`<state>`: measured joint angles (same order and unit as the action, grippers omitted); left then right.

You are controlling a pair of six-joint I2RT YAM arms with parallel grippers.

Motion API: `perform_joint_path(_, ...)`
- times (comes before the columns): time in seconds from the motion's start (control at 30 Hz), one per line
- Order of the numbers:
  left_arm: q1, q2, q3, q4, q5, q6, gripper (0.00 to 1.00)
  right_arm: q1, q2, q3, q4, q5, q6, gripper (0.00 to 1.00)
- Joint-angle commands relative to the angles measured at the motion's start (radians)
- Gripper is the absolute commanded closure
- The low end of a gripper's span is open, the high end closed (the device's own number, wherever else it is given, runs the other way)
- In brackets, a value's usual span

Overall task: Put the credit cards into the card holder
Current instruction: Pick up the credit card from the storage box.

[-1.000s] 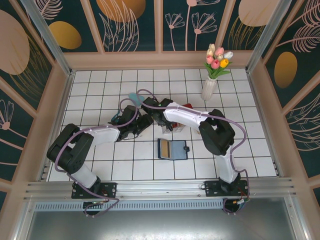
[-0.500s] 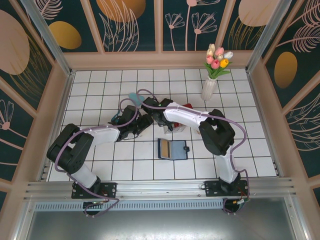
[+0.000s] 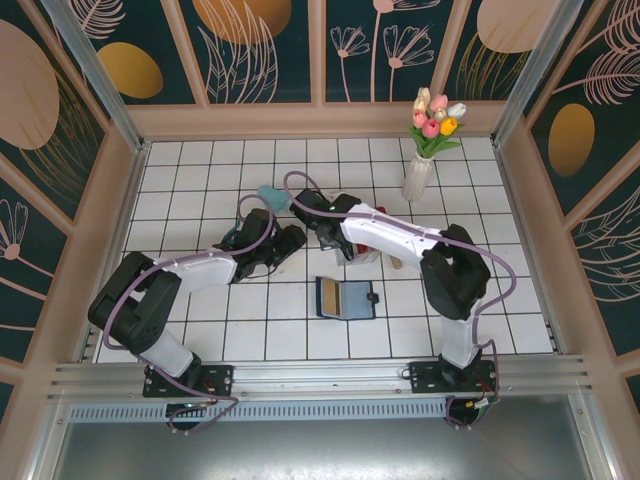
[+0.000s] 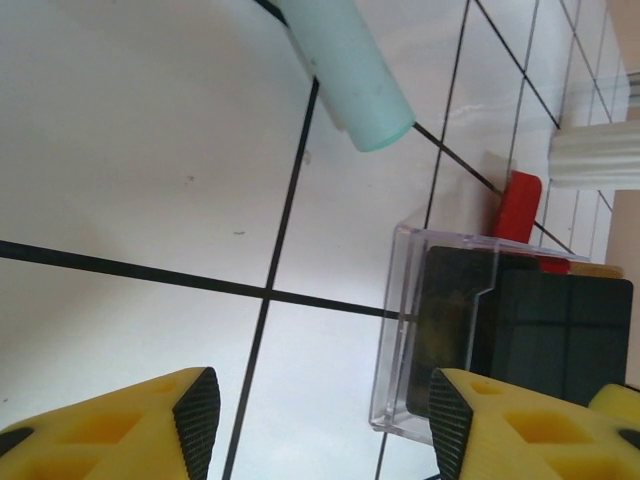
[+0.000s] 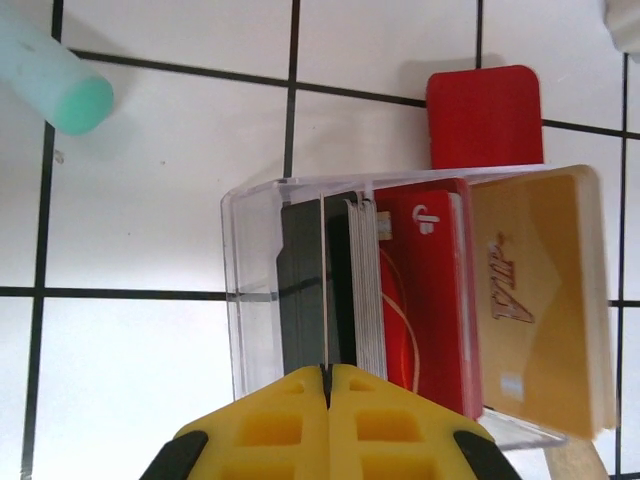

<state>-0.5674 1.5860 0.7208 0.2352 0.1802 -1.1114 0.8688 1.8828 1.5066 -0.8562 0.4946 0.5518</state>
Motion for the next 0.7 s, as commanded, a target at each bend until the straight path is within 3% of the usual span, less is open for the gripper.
perform_joint_path(0.0, 0.007, -0.058, -0.02, 0.034, 0.037, 0.03, 0.39, -0.019, -0.123, -0.046, 0.056, -0.09, 0.008, 1.0)
perform_joint_path(0.17, 0.006, -0.159, -0.072, 0.161, 0.135, 0.022, 0.36, -0.078, -0.393, -0.253, 0.298, -0.326, 0.04, 1.0)
perform_joint_path(0.4, -0.036, -0.193, -0.109, 0.399, 0.323, -0.078, 0.31, -0.271, -0.759, -0.685, 0.757, -0.763, 0.192, 1.0)
perform_joint_path(0.67, -0.125, -0.164, -0.118, 0.514, 0.308, -0.147, 0.3, -0.345, -0.919, -0.888, 0.92, -0.908, 0.321, 1.0)
